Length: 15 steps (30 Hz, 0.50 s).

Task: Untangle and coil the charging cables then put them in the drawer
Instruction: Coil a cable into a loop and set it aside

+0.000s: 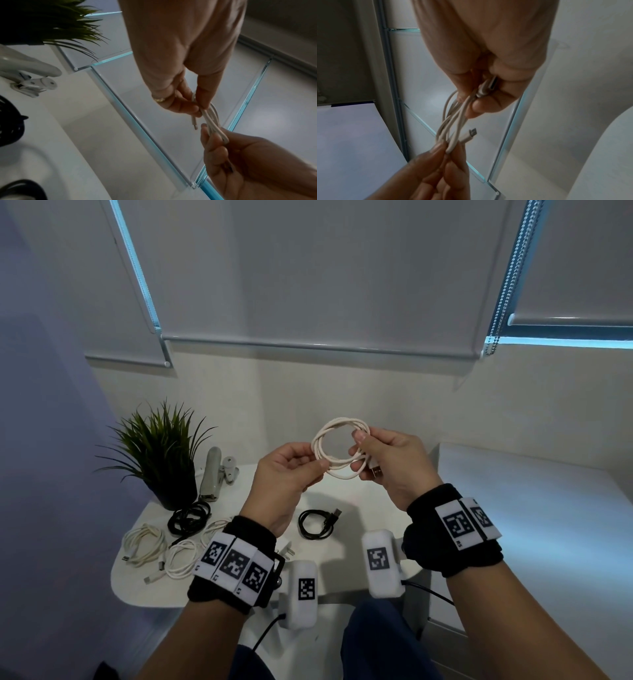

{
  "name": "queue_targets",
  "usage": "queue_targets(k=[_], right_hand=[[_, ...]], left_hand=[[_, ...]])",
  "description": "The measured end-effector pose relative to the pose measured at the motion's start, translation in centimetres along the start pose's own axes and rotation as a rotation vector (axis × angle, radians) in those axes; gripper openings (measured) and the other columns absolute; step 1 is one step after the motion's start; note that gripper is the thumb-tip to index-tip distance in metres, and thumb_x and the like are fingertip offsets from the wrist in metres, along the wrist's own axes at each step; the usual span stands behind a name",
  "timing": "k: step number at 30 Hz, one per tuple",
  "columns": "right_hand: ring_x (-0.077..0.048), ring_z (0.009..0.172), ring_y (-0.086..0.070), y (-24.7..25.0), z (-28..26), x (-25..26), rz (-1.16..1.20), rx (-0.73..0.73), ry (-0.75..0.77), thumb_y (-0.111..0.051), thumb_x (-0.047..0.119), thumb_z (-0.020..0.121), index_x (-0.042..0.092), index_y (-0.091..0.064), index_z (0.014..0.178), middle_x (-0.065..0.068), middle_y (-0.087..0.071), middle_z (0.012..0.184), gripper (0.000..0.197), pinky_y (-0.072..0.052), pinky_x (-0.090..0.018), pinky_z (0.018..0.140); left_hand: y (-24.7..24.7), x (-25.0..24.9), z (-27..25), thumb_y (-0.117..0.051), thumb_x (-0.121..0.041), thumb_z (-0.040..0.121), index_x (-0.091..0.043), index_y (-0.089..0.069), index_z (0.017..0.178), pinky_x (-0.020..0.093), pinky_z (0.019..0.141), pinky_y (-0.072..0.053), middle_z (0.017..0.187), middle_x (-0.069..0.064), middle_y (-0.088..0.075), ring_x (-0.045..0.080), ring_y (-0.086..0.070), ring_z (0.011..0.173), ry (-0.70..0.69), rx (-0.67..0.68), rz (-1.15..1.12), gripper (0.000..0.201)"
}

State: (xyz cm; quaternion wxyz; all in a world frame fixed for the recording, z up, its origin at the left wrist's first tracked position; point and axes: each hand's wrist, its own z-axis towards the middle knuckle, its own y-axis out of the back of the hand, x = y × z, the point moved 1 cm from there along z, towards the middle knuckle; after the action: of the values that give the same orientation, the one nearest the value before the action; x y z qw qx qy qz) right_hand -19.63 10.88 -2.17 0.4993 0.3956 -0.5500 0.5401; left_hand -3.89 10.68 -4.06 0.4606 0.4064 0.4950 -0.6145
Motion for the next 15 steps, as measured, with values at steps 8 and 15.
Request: queue_targets(k=[8, 15], right_hand=[[-0.013, 0.050, -0.056, -0.24, -0.07, -0.54, -0.015, 0.051, -0.016, -0.056, 0.007, 0.093, 0.003, -0.066, 0.089, -0.011, -0.061, 0.072, 0.011, -0.045, -0.021, 0.047], [-0.012, 0.045, -0.056, -0.34, -0.48, -0.43, -0.151, 0.008, 0.184, -0.058, -0.006, 0.088, 0.014, -0.062, 0.089, -0.013, -0.059, 0.076, 0.021, -0.042, -0.017, 0.042]], left_hand=[[-0.39, 0.08, 0.02, -0.056, 0.002, 0.087, -0.008, -0.060, 0.081, 0.024, 0.063, -0.045, 0.070, 0.004, -0.058, 0.013, -0.048, 0.060, 0.086, -0.083, -0.042, 0.013], [-0.69, 0.28, 0.05, -0.061, 0.001, 0.086, -0.007, -0.060, 0.082, 0.026, 0.068, -0.051, 0.069, 0.005, -0.064, 0.014, -0.058, 0.062, 0.075, -0.146, -0.051, 0.009]])
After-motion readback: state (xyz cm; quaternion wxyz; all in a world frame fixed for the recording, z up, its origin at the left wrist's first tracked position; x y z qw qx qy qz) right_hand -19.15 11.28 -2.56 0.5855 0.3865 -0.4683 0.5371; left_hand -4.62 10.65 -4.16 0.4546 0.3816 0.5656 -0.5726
